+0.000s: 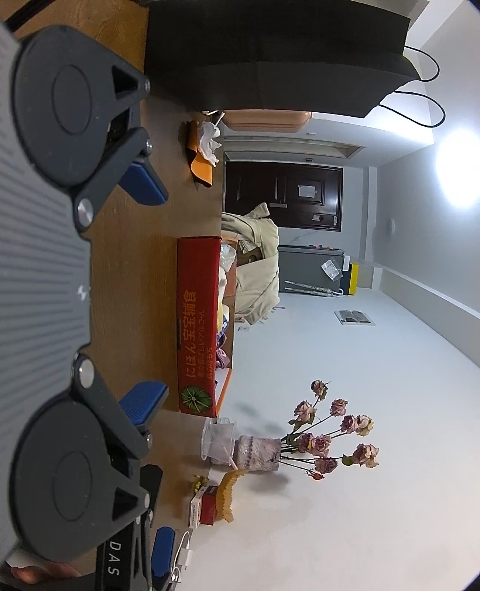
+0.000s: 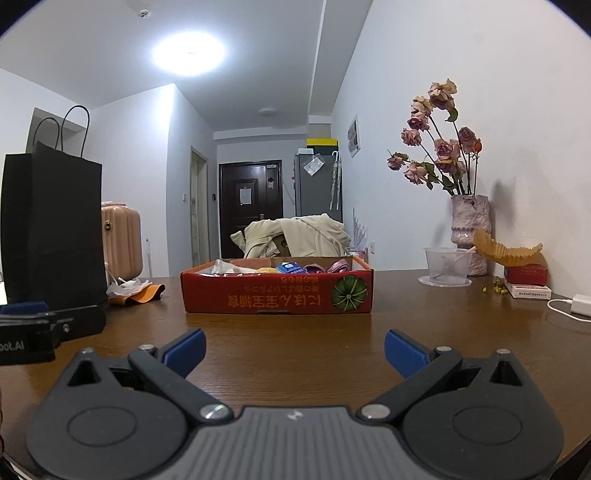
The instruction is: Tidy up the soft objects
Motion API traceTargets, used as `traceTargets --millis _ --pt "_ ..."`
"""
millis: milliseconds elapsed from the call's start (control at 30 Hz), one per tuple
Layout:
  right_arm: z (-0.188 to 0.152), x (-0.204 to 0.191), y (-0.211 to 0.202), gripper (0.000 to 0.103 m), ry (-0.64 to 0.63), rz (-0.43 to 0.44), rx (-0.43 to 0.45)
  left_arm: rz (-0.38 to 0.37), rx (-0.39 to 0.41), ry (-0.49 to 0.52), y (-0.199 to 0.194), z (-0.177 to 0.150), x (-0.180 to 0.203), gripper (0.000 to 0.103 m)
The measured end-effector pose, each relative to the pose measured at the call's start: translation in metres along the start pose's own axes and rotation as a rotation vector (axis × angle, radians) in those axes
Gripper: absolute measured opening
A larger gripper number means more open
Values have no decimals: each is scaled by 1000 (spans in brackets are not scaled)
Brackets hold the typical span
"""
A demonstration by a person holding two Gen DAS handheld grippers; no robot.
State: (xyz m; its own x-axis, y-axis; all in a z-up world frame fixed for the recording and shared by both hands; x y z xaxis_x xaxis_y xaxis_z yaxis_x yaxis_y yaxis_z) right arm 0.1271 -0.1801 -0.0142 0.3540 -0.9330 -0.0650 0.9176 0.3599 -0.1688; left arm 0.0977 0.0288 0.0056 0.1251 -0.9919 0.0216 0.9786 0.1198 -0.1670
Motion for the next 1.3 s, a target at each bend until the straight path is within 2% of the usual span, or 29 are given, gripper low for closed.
traceTargets --millis 1300 --pt "-2 2 2 103 10 -5 -10 6 -5 4 2 -1 -2 103"
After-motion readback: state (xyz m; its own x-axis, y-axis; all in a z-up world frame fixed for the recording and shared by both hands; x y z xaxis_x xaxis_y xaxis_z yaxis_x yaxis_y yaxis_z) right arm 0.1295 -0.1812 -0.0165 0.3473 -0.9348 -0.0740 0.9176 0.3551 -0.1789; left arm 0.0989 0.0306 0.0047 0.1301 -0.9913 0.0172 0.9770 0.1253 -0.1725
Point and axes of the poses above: each gripper's, at about its wrist camera, not at the fingertips, and y roughly the way its jaws point, x to its right, z to its top, the point moved 7 cm from there along y, roughly the way its jaws point, and after that the axes turned 9 degrees about z, right-handed, at the moved point
